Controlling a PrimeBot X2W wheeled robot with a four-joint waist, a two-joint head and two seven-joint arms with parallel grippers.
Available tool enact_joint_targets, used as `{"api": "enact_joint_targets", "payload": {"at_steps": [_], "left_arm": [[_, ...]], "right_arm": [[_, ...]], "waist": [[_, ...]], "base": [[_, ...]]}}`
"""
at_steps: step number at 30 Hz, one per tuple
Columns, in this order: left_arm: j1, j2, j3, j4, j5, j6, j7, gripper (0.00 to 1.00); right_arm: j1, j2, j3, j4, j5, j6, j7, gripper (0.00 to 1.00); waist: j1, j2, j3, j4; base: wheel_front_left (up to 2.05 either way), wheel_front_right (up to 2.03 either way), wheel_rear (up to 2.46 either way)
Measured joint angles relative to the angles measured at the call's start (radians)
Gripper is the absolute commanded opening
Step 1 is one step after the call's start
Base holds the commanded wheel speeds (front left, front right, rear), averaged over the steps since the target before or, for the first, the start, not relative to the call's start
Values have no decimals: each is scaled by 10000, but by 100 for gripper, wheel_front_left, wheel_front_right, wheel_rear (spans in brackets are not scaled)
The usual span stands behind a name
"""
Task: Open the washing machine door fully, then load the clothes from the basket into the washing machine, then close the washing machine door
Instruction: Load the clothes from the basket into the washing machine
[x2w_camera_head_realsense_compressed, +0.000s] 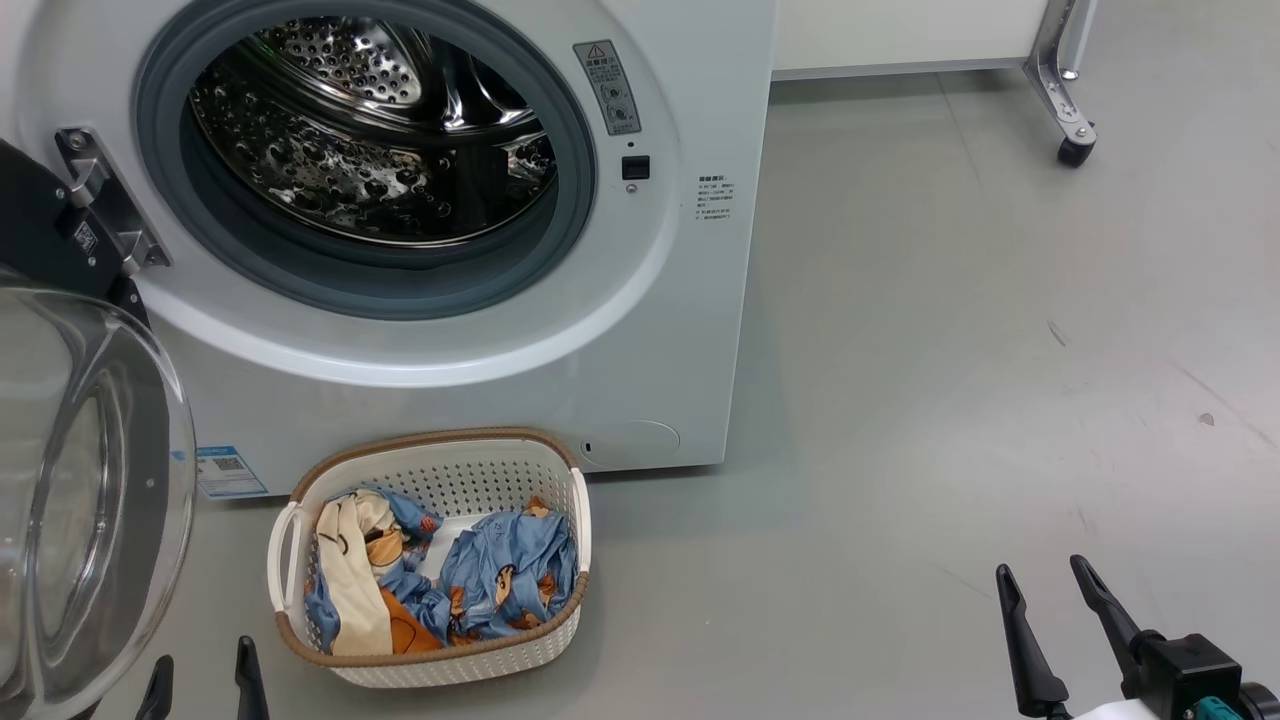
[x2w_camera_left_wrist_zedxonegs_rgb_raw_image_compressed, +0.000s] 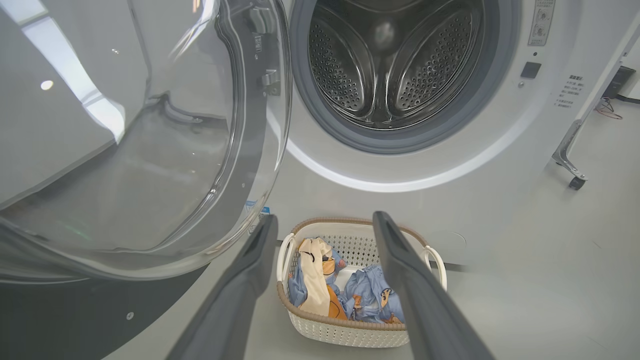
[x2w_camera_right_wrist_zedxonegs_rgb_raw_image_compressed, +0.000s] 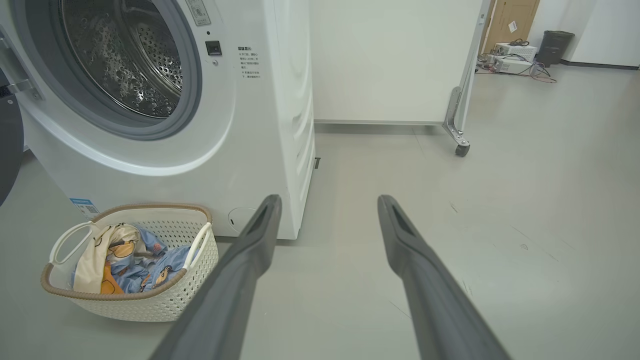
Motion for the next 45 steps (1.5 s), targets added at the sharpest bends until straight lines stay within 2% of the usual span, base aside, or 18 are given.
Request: {"api": "enact_joint_targets", "payload": {"at_steps": [23,31,39,45], "left_arm": [[-476,-8,546,922,280,-240,0,100],[-584,-12,508,1193,506,-261,-2,100],[-1021,54,566,1672,656,-272,0,100],[-1500,265,8,1992,639,-272,0,100]], "right_arm": [[-27,6,4,2,100,0,0,100],[-40,318,-219,382,938,0,0,100],[-76,376,-253,523,1072,0,0,100],[-244,383,-393,594,890,2,0,100]], "waist": [[0,0,137,3],[0,0,213,-54],[0,0,373,-175],[0,0,618,-292]], "base": [[77,-77,0],[17,-17,0],[0,0,0],[0,0,0]]}}
